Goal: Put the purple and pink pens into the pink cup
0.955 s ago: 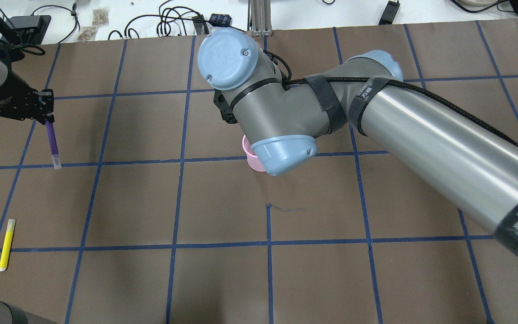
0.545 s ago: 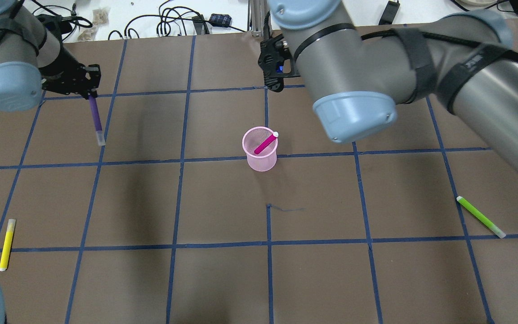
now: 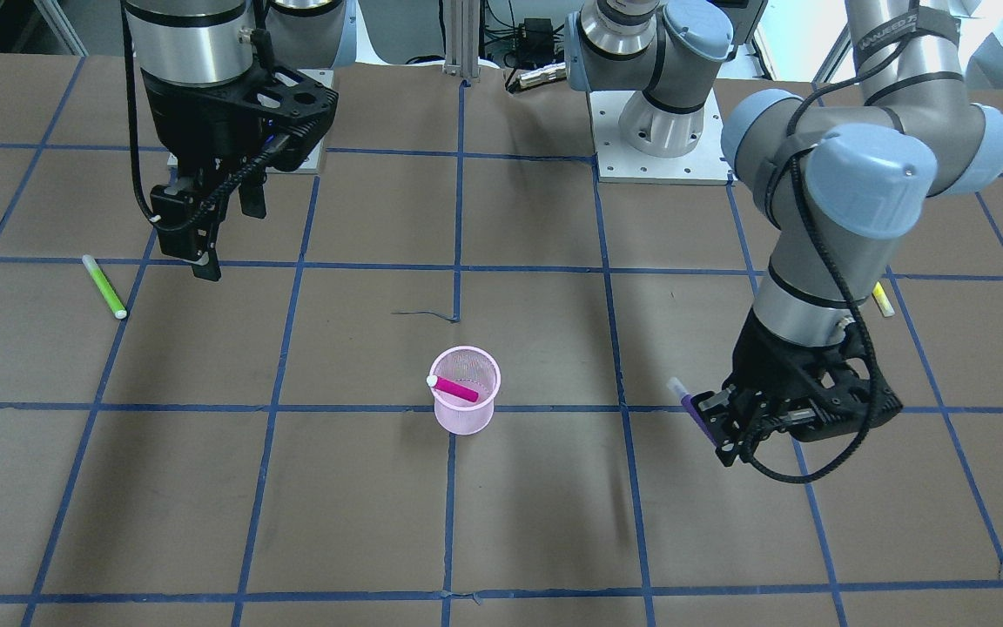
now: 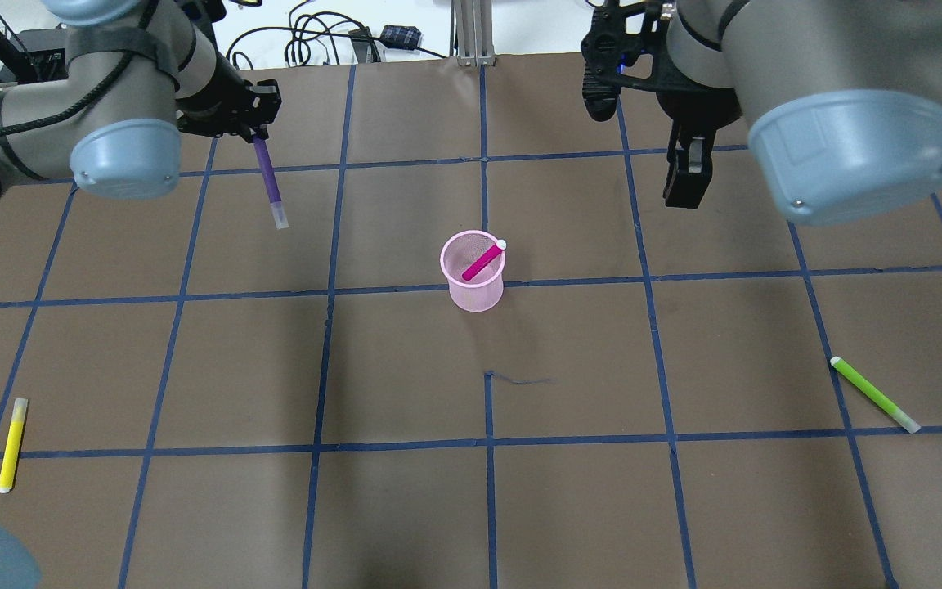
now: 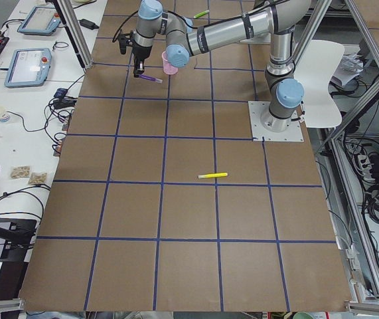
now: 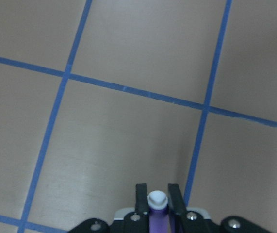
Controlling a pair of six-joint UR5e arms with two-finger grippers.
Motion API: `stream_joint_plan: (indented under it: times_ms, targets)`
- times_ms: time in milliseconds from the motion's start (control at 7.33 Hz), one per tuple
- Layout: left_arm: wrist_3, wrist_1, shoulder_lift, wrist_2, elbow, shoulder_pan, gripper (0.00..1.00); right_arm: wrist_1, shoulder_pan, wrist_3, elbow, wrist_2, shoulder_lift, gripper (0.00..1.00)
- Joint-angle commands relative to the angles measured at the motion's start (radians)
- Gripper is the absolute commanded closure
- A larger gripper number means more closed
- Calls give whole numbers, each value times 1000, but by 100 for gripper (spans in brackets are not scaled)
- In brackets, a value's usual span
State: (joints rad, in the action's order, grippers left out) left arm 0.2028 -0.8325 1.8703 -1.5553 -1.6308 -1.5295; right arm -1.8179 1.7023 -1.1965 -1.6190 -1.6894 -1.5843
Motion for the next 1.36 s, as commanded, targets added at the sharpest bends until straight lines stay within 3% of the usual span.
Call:
stream_joint_plan:
  times_ms: [0,273,682,955,1227]
  targets:
    - [162,81,10,4,-8,-110,100,26,-26,159,-2,60,-19,0]
    - [283,87,15,-6,-9,-231,100,32,-27,294,-2,77,-25,0]
    - [340,345,29,-6,-119,-282,100,31,-29,764,-4,94,-25,0]
    - [345,372,29,-11,-139,-302,100,48,-27,1021,-4,92,-25,0]
    - [343,372,43,-72,-142,-326,100,153,-29,1045,2,96,-26,0]
